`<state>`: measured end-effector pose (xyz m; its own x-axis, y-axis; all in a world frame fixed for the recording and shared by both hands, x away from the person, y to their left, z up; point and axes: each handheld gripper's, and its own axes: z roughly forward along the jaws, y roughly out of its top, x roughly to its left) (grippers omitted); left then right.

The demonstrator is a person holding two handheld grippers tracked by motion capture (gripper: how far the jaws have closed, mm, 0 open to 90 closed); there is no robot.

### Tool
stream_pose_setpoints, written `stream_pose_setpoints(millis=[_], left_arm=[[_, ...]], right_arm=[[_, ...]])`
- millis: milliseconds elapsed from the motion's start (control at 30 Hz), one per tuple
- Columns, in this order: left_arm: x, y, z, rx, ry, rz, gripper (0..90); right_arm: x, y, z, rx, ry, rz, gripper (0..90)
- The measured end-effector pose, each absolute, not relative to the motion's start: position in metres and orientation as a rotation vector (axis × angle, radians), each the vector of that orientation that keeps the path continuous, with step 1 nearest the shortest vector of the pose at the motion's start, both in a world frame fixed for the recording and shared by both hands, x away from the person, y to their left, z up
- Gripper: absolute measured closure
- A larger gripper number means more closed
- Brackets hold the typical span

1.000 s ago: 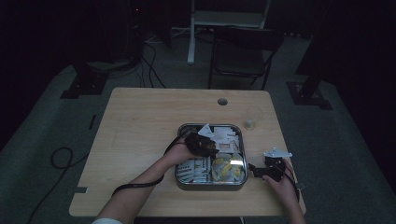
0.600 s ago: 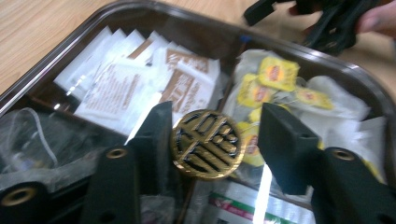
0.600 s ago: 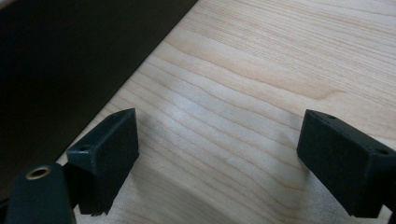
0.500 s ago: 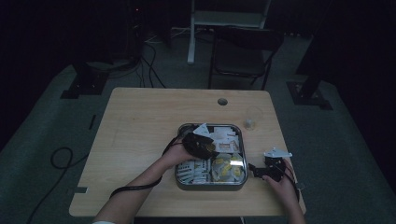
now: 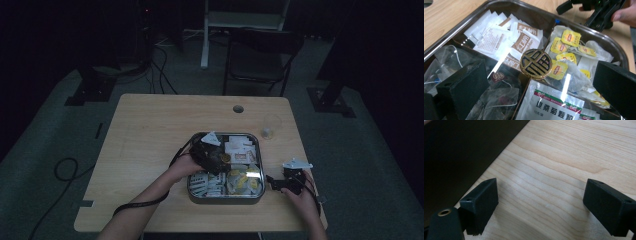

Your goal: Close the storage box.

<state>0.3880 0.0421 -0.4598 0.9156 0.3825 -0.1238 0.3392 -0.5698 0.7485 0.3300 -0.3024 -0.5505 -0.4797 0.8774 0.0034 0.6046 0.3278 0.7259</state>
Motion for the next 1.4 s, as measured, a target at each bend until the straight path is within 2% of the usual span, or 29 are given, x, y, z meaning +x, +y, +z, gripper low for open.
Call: stream_pose_setpoints(millis=[333, 1400], left_arm=[[0.386, 0.064, -0.463, 2.18, 0.544, 0.204, 0.4], [0.387, 0.146, -0.473, 2.062, 0.773, 0.323, 0.4]], right_arm=[[0.33, -0.302, -0.551, 1.311, 2.208, 0.952, 12.3], [0.33, -0.302, -0.551, 1.313, 2.208, 0.953, 12.3]])
